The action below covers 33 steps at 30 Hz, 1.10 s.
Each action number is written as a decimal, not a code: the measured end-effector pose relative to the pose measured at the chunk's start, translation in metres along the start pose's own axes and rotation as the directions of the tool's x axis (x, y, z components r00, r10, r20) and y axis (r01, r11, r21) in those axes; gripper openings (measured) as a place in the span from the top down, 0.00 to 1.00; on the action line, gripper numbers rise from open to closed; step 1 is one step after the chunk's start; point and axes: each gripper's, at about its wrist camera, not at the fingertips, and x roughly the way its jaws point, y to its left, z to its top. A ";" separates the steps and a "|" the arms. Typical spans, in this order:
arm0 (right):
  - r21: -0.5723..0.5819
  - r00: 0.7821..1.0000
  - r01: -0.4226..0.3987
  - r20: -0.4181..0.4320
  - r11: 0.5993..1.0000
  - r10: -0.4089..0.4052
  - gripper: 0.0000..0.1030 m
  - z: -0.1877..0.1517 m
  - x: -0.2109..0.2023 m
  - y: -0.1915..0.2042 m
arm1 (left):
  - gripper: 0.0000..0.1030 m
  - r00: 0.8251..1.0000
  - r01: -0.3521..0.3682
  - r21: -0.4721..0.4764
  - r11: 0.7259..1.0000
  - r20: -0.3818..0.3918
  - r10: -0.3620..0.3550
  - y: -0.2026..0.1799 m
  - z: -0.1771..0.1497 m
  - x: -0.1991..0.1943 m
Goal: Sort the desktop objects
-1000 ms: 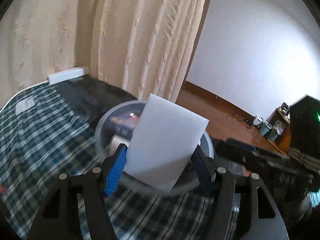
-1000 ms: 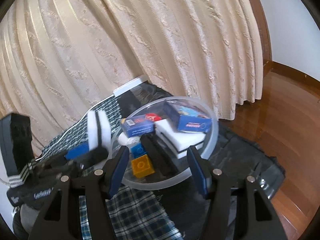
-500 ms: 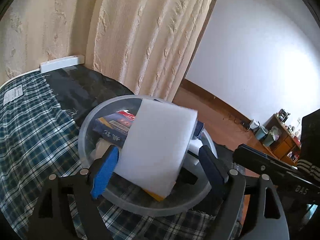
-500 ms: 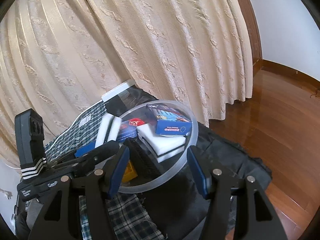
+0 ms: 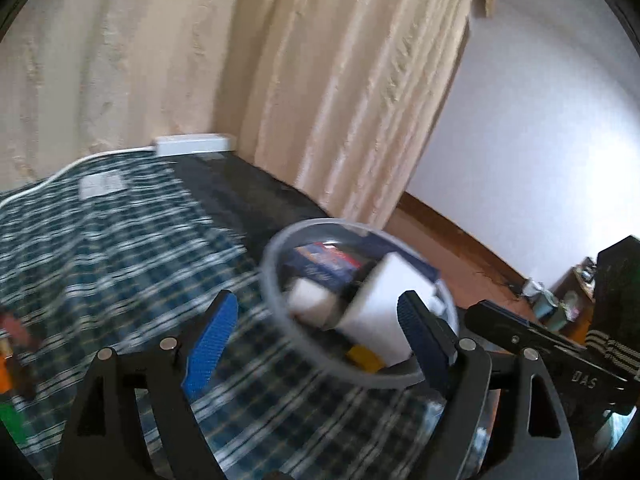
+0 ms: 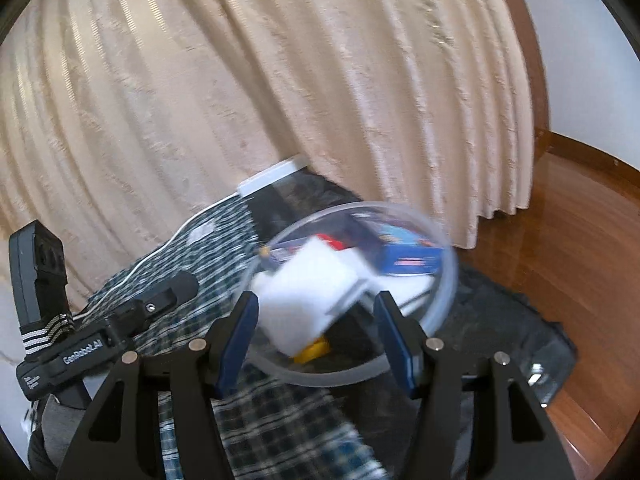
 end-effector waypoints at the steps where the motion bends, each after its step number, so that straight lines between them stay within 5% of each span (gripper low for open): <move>1: -0.014 1.000 -0.014 -0.005 1.000 0.014 0.38 -0.001 0.002 0.007 | 0.18 1.000 -0.025 -0.001 1.000 0.000 0.025 0.004 -0.001 -0.004; 10: -0.151 0.987 -0.146 -0.091 0.978 0.133 0.38 -0.013 0.032 0.076 | 0.18 0.972 -0.233 -0.065 0.970 -0.022 0.232 0.063 -0.022 -0.049; 20: -0.243 0.945 -0.288 -0.230 0.926 0.233 0.38 -0.027 0.065 0.140 | 0.18 0.895 -0.446 -0.180 0.877 -0.094 0.436 0.139 -0.062 -0.106; 28: -0.267 0.922 -0.335 -0.289 0.903 0.257 0.38 -0.035 0.084 0.169 | 0.18 0.870 -0.493 -0.238 0.837 -0.163 0.466 0.174 -0.080 -0.112; 33: -0.287 0.916 -0.343 -0.313 0.894 0.251 0.38 -0.037 0.094 0.181 | 0.44 0.873 -0.485 -0.257 0.836 -0.205 0.444 0.187 -0.088 -0.103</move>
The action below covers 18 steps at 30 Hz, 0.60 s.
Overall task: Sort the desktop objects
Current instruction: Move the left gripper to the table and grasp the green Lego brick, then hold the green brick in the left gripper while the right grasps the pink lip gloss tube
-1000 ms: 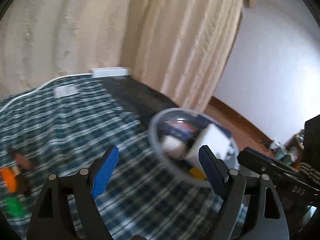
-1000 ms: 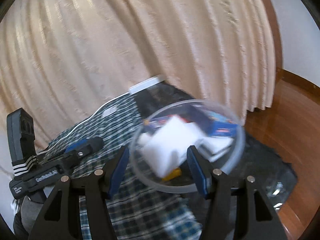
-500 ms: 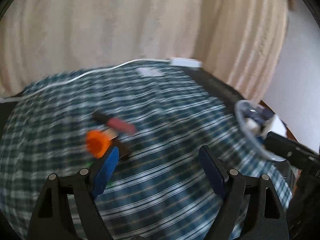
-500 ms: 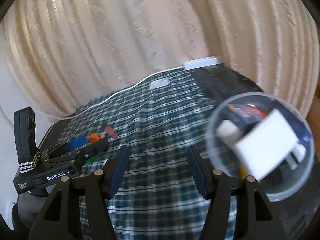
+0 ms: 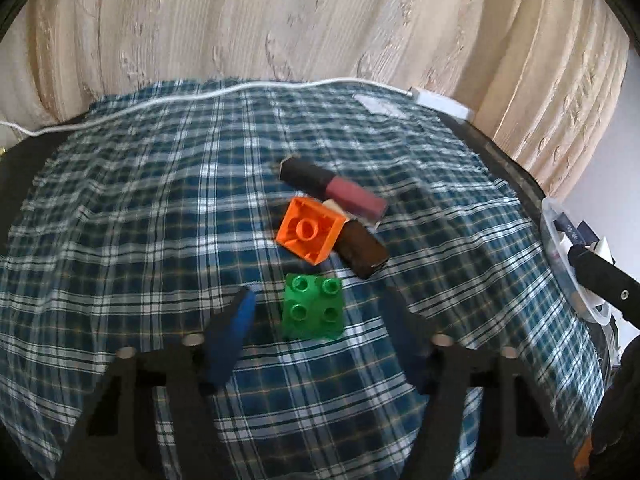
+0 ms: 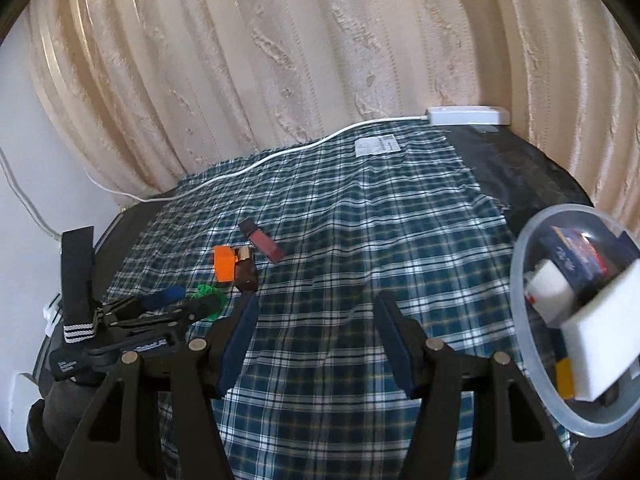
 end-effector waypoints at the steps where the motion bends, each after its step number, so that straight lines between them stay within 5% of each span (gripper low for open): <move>1: -0.005 1.000 -0.001 -0.005 1.000 0.001 0.38 0.001 0.003 0.002 | 0.46 1.000 0.003 -0.002 1.000 -0.011 -0.003 0.001 -0.001 0.003; 4: -0.021 1.000 -0.017 -0.025 1.000 0.017 0.38 0.006 0.010 0.006 | 0.52 1.000 0.003 0.006 1.000 -0.010 -0.003 0.003 -0.002 0.004; 6: -0.032 0.999 -0.032 -0.042 0.999 0.030 0.38 0.010 0.015 0.009 | 0.65 1.000 -0.009 0.011 1.000 -0.005 0.009 0.003 -0.003 0.004; 12: -0.102 0.995 -0.062 -0.089 0.993 0.053 0.39 0.024 0.038 0.027 | 0.65 1.000 0.000 0.023 1.000 0.021 0.000 0.003 -0.004 -0.001; 18: -0.152 0.988 -0.075 -0.145 0.986 0.053 0.51 0.034 0.074 0.042 | 0.65 0.999 0.005 -0.005 1.000 0.053 -0.004 0.009 -0.002 -0.008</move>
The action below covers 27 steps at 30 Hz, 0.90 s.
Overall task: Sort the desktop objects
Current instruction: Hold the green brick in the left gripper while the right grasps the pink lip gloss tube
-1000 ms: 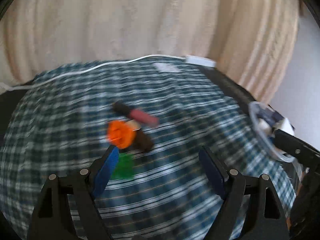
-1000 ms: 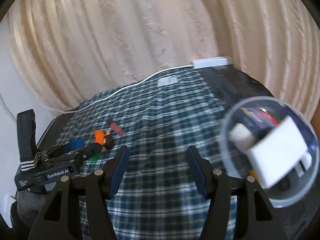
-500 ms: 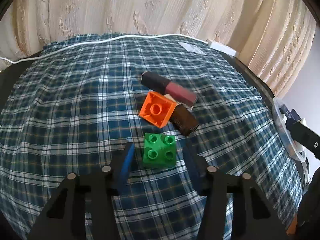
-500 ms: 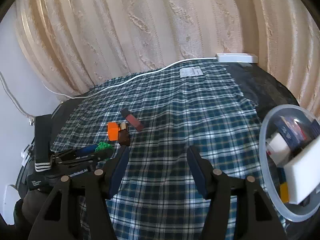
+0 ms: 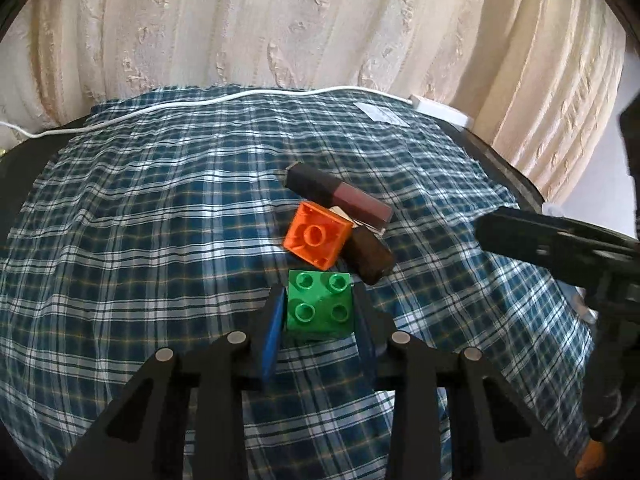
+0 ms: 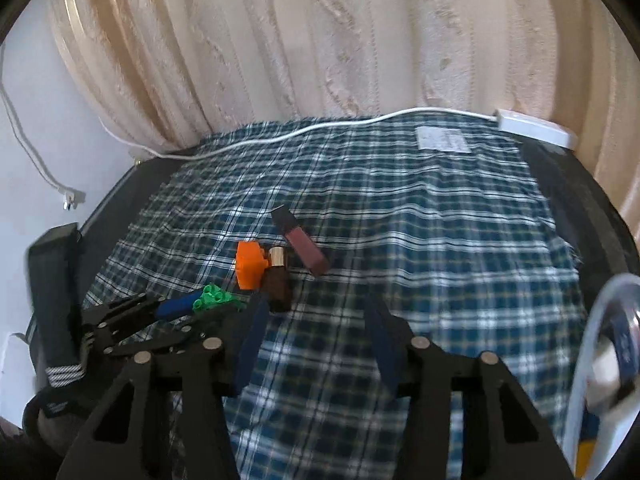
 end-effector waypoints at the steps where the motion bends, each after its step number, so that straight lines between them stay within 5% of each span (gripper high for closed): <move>1: -0.005 1.000 0.004 -0.008 1.000 -0.004 0.52 0.004 0.007 0.002 | 0.65 1.000 -0.003 -0.014 1.000 0.002 0.003 0.002 0.000 0.000; 15: -0.075 0.993 -0.024 -0.114 0.997 0.015 0.57 0.051 0.081 0.023 | 0.65 0.998 -0.041 -0.087 0.995 0.036 0.044 0.022 0.004 -0.004; 27: -0.080 0.990 -0.017 -0.138 0.997 0.006 0.70 0.055 0.115 0.024 | 0.65 0.998 -0.038 -0.095 0.995 0.041 0.042 0.022 0.004 -0.008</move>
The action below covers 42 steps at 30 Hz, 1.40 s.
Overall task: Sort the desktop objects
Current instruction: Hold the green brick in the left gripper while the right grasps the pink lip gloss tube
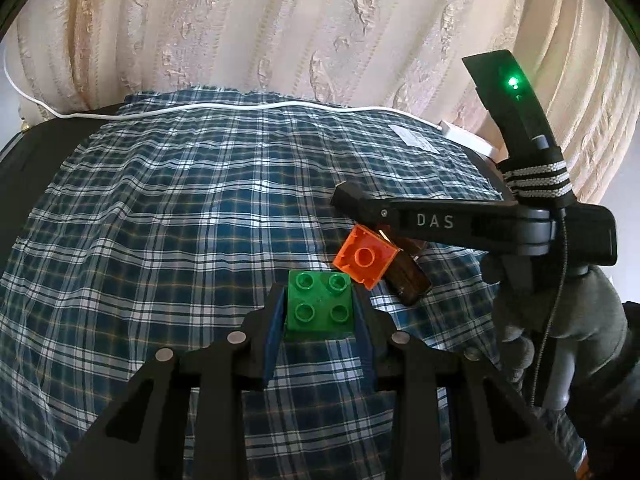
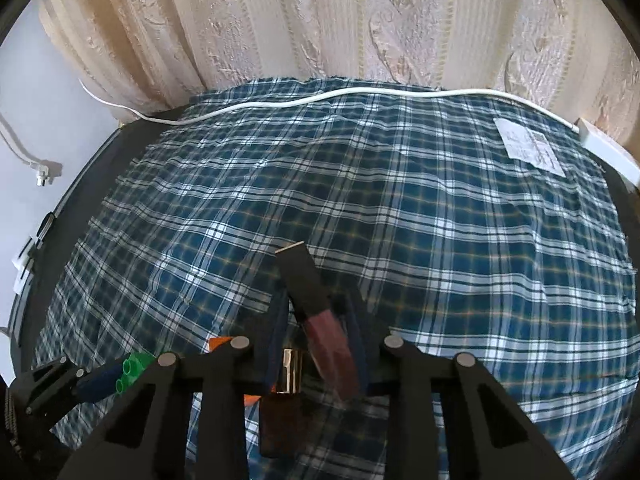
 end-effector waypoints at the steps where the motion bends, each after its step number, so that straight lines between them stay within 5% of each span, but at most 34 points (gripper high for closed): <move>1: 0.001 1.000 0.004 0.004 1.000 -0.004 0.70 -0.001 -0.001 0.000 | 0.65 1.000 0.000 0.000 1.000 0.000 0.000 -0.001 0.000 0.000; 42: 0.271 0.957 -0.037 0.286 0.962 -0.043 0.80 -0.106 -0.161 -0.053 | 0.65 1.000 0.015 0.077 0.997 0.009 -0.016 -0.021 -0.006 0.002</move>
